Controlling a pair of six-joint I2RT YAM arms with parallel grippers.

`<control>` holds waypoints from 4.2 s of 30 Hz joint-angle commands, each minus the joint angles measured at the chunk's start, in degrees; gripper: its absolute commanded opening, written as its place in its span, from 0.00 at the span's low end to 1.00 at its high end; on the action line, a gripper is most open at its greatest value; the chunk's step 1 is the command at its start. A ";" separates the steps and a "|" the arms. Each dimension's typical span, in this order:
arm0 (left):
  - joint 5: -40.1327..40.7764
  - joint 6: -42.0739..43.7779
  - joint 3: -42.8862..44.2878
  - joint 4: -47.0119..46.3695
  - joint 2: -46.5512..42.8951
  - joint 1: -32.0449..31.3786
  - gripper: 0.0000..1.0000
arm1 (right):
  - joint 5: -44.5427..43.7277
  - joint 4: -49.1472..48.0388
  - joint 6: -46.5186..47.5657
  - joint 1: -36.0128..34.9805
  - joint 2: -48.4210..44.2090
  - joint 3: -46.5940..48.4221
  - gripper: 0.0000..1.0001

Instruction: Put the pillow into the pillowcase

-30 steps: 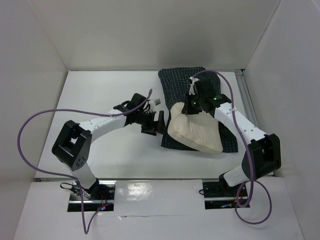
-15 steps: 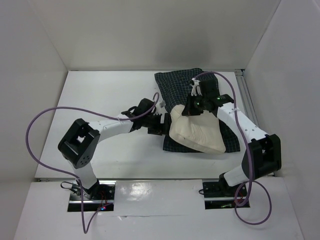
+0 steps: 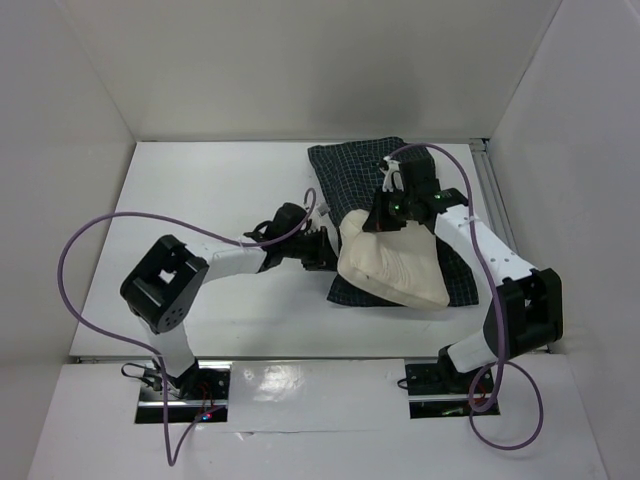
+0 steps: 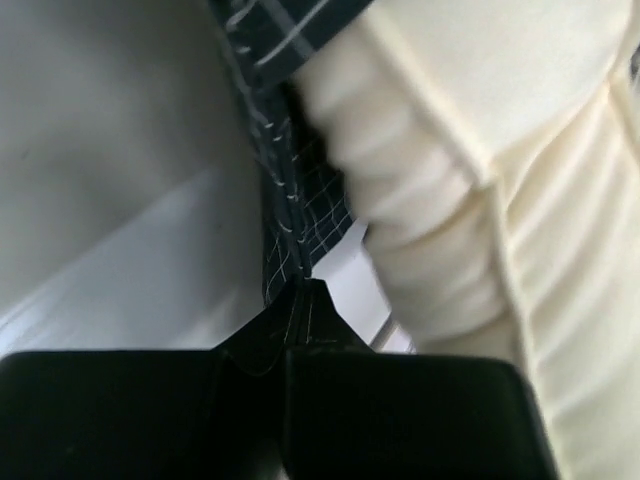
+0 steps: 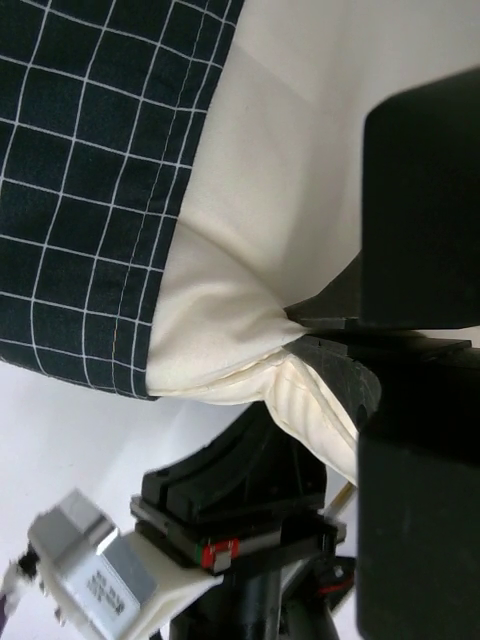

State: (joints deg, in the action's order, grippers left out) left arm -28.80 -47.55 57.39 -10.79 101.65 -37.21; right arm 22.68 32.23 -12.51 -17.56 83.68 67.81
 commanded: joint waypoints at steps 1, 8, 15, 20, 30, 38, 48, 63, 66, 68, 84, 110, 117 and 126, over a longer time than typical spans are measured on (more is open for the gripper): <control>-5.57 -4.22 -5.25 -9.06 -4.78 1.96 0.00 | -4.27 0.37 1.08 -2.03 -2.21 2.23 0.00; -10.13 -5.88 -9.48 -9.69 -16.47 3.11 0.00 | -21.96 4.06 4.86 -6.78 6.57 12.24 0.00; -17.85 -9.30 -5.80 -10.74 -22.63 4.16 0.00 | -42.61 11.43 3.38 -7.31 20.97 37.35 0.00; -22.00 -10.72 0.96 -10.75 -25.18 5.30 0.00 | -47.11 17.25 3.90 -9.50 23.90 60.48 0.00; -24.38 -14.06 -10.27 -11.91 -35.11 9.96 0.00 | -38.15 -1.99 -2.42 -18.65 24.94 17.11 0.00; -24.38 -11.86 -15.19 -6.88 -38.10 10.49 0.00 | -33.83 -1.65 -4.89 -18.12 27.77 24.28 0.00; -24.90 -10.81 -15.73 -2.15 -42.22 11.02 0.00 | -33.93 2.94 -1.99 -18.12 30.58 44.98 0.00; 2.24 8.69 -2.81 39.34 -51.11 13.22 0.71 | -19.50 -1.38 -4.45 -21.38 24.20 27.83 0.84; 4.88 10.55 -0.70 41.64 -50.05 13.74 1.00 | -21.62 -1.99 -5.15 -17.35 15.59 18.79 0.87; 5.41 12.04 -0.17 41.64 -48.57 13.74 1.00 | -23.28 -2.52 -6.90 -14.71 11.53 13.69 0.87; 22.19 11.33 21.36 51.30 -18.86 4.78 0.82 | -1.51 -14.73 -11.39 -6.85 10.88 -7.78 0.11; 50.07 12.83 36.65 62.20 9.59 -8.93 1.00 | -0.09 -13.60 -9.37 -0.98 4.12 -13.76 0.88; 46.65 13.36 36.76 60.89 15.78 -8.40 0.78 | -0.62 -16.23 -7.00 -3.71 11.32 -9.73 0.88; 33.90 13.36 32.70 54.91 6.47 -1.20 0.00 | -1.14 -21.76 -6.99 -7.57 20.11 -6.99 0.76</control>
State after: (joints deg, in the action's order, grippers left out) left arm 10.76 -33.45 90.96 46.98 111.35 -39.51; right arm 21.93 14.96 -19.90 -24.43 101.80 58.96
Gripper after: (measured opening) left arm 0.040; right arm 0.797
